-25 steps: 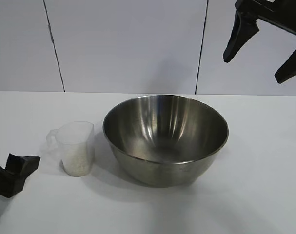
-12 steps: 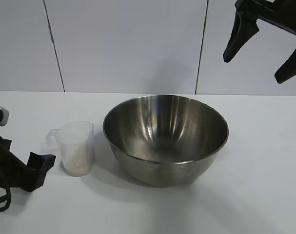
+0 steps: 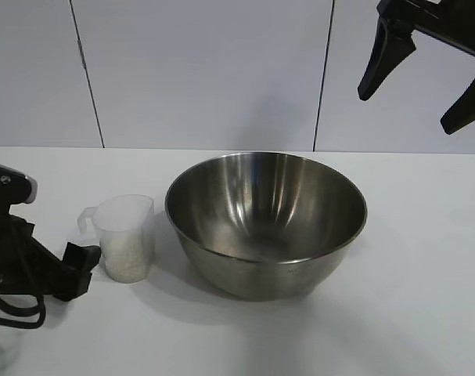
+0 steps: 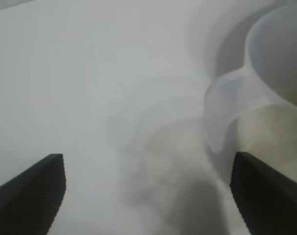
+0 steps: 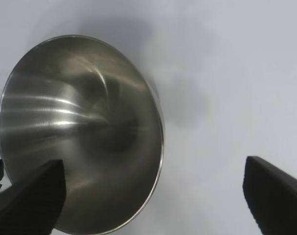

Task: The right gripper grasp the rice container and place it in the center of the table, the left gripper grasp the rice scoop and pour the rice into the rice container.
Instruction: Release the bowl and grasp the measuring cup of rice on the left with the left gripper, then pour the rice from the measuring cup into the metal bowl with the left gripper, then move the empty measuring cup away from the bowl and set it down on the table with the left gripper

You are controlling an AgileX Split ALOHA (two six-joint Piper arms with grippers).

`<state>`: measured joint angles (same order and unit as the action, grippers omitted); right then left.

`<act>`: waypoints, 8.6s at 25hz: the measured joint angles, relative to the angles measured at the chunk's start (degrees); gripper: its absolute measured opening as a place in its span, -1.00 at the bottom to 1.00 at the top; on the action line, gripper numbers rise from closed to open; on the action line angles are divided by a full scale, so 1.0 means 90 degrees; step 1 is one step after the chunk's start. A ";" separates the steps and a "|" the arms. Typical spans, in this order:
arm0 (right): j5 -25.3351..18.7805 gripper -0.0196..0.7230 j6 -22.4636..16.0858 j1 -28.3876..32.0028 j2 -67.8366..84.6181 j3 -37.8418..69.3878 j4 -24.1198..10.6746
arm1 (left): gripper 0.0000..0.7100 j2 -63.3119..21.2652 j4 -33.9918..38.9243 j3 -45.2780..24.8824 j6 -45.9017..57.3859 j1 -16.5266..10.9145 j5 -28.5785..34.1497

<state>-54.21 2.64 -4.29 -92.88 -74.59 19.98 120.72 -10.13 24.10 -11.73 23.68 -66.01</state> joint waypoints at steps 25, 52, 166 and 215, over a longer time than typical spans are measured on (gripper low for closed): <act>0.0016 0.89 0.0000 0.0000 0.0000 0.0000 -0.0006 | 0.37 -0.0192 -0.0251 0.0449 0.0109 0.0000 0.0010; 0.0032 0.89 0.0000 0.0000 0.0000 0.0000 -0.0010 | -0.97 -0.0876 0.0348 0.0449 -0.0272 -0.0007 0.0036; 0.0542 0.89 0.0379 0.0000 0.0000 0.0000 -0.0011 | -0.97 -0.2167 0.0013 0.3196 -0.0707 0.1217 0.0809; 0.0659 0.89 0.0430 0.0000 0.0000 0.0000 -0.0029 | 0.59 0.0014 0.1179 0.0486 0.0527 -0.0605 0.0000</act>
<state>-48.28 6.51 -4.29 -92.88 -74.59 19.72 120.85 0.48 28.47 -6.99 18.24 -66.01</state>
